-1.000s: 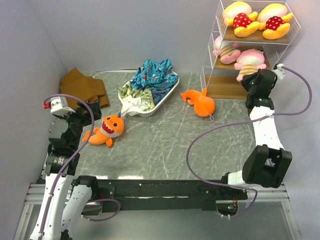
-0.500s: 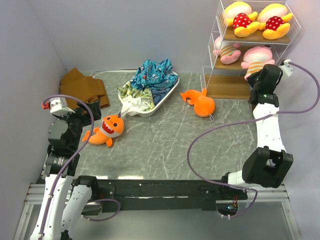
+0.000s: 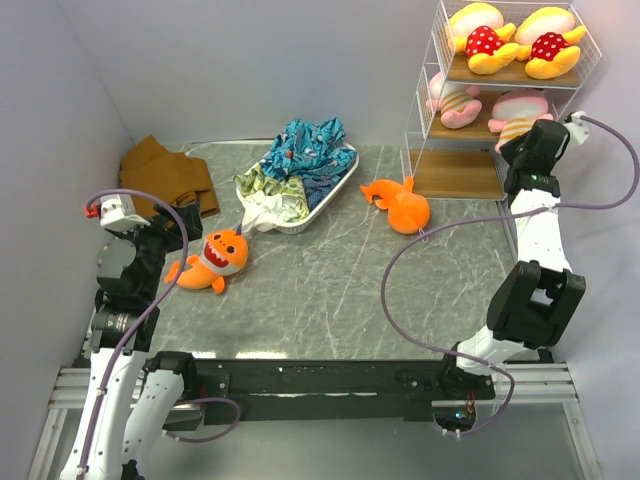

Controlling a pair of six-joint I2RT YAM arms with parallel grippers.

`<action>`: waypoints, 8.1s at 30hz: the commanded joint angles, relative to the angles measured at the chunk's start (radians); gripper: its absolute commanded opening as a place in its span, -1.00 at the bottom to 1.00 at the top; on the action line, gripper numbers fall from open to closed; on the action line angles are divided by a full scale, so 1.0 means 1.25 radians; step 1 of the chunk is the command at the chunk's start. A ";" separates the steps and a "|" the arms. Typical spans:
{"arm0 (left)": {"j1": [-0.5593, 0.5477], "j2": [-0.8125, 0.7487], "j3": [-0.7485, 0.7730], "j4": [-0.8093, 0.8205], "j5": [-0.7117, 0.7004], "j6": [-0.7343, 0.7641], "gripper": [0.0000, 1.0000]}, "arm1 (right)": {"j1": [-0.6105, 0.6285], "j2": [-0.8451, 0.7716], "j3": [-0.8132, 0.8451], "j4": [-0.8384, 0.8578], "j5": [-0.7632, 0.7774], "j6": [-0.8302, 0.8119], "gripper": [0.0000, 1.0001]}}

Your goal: Place and organize the stuffed toys onto the shelf

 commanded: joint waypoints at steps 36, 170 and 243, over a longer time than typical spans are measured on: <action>-0.005 0.010 0.009 0.010 0.001 0.020 0.93 | -0.015 0.199 0.214 0.161 -0.189 -0.066 -0.48; -0.004 0.119 0.023 -0.135 -0.053 0.011 0.95 | 1.041 0.231 -0.251 0.341 -0.200 0.028 -1.00; -0.005 0.127 0.000 -0.076 0.193 0.035 0.94 | 0.850 -0.276 -0.766 0.111 0.069 0.830 0.22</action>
